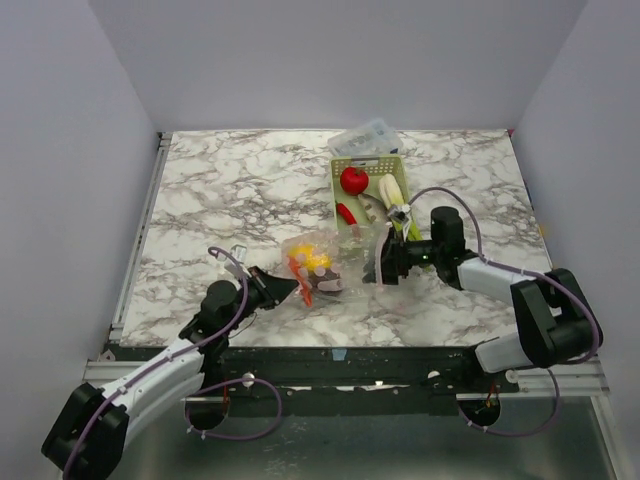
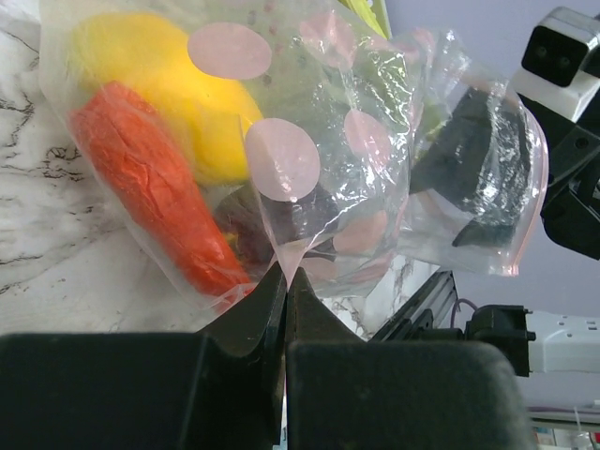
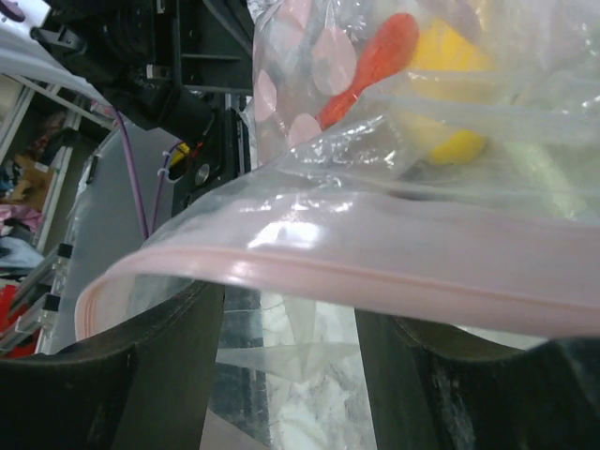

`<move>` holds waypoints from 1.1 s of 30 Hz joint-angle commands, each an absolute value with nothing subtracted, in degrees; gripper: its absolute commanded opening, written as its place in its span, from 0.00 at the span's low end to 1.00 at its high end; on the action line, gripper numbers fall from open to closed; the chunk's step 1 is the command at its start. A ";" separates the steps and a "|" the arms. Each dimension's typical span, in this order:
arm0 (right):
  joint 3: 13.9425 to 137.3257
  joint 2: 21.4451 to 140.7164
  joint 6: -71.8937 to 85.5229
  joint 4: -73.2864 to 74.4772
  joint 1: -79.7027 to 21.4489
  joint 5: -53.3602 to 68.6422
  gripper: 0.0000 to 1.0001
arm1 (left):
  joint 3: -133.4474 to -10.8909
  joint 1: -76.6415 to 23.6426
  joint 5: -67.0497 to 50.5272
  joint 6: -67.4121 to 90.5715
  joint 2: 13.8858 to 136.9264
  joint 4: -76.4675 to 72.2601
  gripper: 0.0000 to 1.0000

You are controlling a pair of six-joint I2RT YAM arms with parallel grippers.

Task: Open the zip-top bag and remove the fake food
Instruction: Pick up the fake fruit from the zipper food storage bag.

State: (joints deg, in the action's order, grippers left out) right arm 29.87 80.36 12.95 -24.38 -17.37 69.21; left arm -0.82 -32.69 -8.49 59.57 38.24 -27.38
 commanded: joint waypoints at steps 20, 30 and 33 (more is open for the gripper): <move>37.32 78.78 -4.06 -6.13 -22.50 41.12 0.67 | 4.25 -32.34 -10.38 60.91 53.62 -36.20 0.00; 35.91 80.78 -1.86 -9.26 -22.45 35.09 0.54 | 4.22 -32.39 -6.43 60.47 53.36 -29.74 0.00; 35.51 81.33 -0.31 -10.77 -22.43 36.43 0.50 | 4.01 -32.34 -6.37 59.93 54.81 -29.35 0.00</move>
State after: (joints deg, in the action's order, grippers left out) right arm 36.77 80.20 -1.87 -8.45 -22.76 38.15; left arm -0.73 -32.62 -8.62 61.10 53.17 -31.51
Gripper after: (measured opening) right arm 0.517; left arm 0.007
